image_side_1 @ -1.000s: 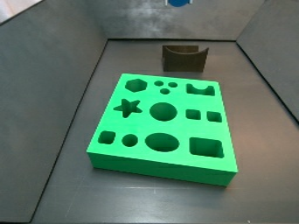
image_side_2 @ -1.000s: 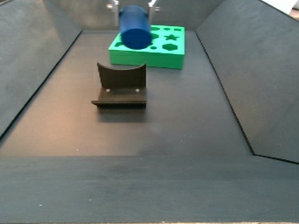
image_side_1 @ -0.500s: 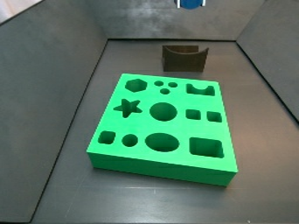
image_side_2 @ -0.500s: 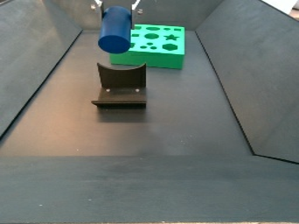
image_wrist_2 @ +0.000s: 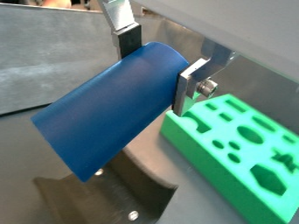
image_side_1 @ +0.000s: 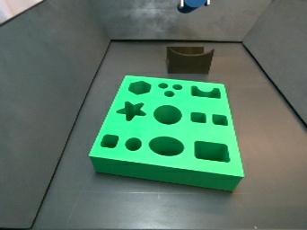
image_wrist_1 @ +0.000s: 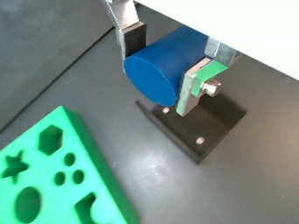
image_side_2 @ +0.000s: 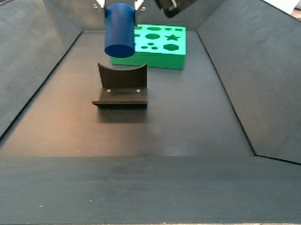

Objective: Pick up the oval object. Move up. Place the oval object on the fixture. Regrasp the oval object. Move to above the board. Insert the oval object.
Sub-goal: Place the oval object on the fixture.

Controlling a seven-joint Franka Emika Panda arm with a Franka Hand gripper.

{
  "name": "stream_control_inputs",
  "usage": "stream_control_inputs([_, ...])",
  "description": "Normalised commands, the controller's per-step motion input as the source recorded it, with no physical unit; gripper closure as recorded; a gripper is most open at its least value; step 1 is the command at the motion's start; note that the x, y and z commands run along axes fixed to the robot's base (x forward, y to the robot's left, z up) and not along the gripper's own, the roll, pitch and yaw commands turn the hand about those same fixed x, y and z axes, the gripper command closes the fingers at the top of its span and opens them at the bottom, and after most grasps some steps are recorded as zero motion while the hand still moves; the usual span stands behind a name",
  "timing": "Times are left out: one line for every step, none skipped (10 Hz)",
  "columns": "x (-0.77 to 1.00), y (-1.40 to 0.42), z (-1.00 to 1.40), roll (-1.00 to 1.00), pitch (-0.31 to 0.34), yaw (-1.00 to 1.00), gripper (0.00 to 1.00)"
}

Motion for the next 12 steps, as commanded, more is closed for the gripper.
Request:
stream_control_inputs([0.07, 0.05, -0.01, -0.84, 0.096, -0.13, 1.00])
stream_control_inputs([0.06, 0.04, -0.01, -0.72, 0.079, -0.13, 1.00])
stream_control_inputs([0.05, 0.04, -0.01, -0.48, 0.044, -0.12, 1.00])
stream_control_inputs([0.05, 0.04, -0.01, -0.31, 0.027, -0.12, 1.00])
stream_control_inputs([0.12, 0.13, -1.00, -1.00, 0.281, -0.15, 1.00])
stream_control_inputs([0.12, 0.13, -1.00, -1.00, 0.271, -0.15, 1.00])
stream_control_inputs([0.14, 0.14, -1.00, -0.91, 0.256, -0.21, 1.00])
stream_control_inputs([0.15, 0.13, -1.00, -0.81, 0.230, -0.22, 1.00])
stream_control_inputs([0.15, 0.14, -1.00, -0.53, 0.124, -0.25, 1.00])
stream_control_inputs([0.16, 0.14, -1.00, -0.42, 0.083, -0.26, 1.00])
stream_control_inputs([0.17, 0.13, -1.00, -0.24, 0.017, -0.23, 1.00])
stream_control_inputs([0.16, 0.13, -0.97, -0.18, -0.021, -0.21, 1.00])
